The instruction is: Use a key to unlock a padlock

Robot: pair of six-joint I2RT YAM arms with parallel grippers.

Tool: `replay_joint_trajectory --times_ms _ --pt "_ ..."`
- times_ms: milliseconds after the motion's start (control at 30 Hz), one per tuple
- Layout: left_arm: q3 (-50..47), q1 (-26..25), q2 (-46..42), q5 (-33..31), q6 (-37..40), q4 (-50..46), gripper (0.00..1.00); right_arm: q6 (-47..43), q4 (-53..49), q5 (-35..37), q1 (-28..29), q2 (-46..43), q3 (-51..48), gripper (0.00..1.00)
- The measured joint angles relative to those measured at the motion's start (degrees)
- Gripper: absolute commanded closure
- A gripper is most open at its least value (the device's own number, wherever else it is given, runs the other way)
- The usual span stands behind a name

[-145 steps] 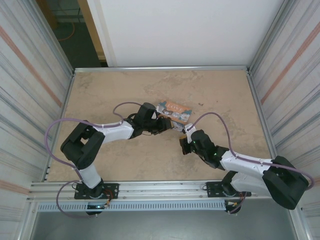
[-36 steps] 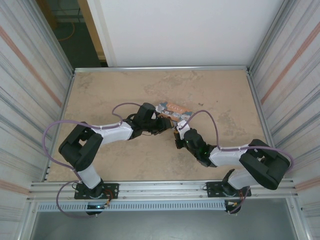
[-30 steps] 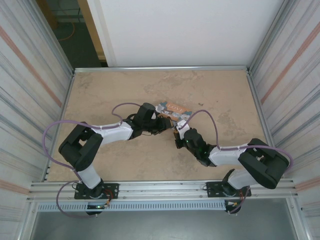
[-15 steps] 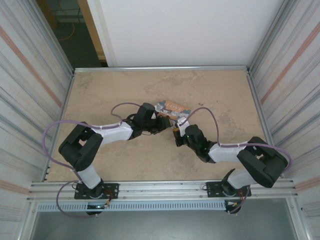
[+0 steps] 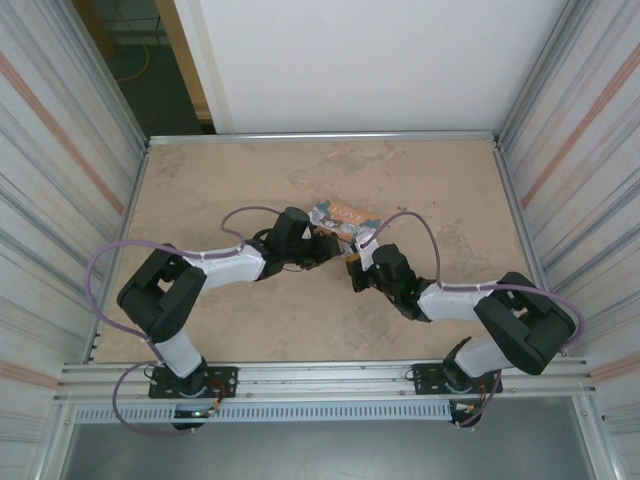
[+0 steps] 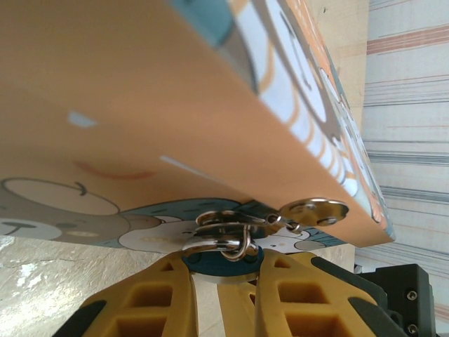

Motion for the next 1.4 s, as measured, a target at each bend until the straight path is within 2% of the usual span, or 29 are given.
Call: replay_joint_trajectory --times_ms 500,767,1033,1400 --pt "0.00 0.02 0.00 -0.37 -0.17 -0.72 0.89 -4.33 1.51 0.94 -0.07 2.05 0.33 1.00" --pt "0.02 0.07 0.00 -0.42 -0.17 -0.85 0.89 -5.99 1.97 -1.38 -1.51 2.69 0.52 1.00" --pt "0.02 0.13 0.00 -0.63 -0.17 -0.81 0.89 -4.00 0.66 -6.91 -3.65 3.06 1.68 1.00" --pt "0.02 0.22 0.00 -1.20 -0.20 -0.83 0.88 0.37 -0.85 -9.03 -4.07 4.04 3.21 1.00"
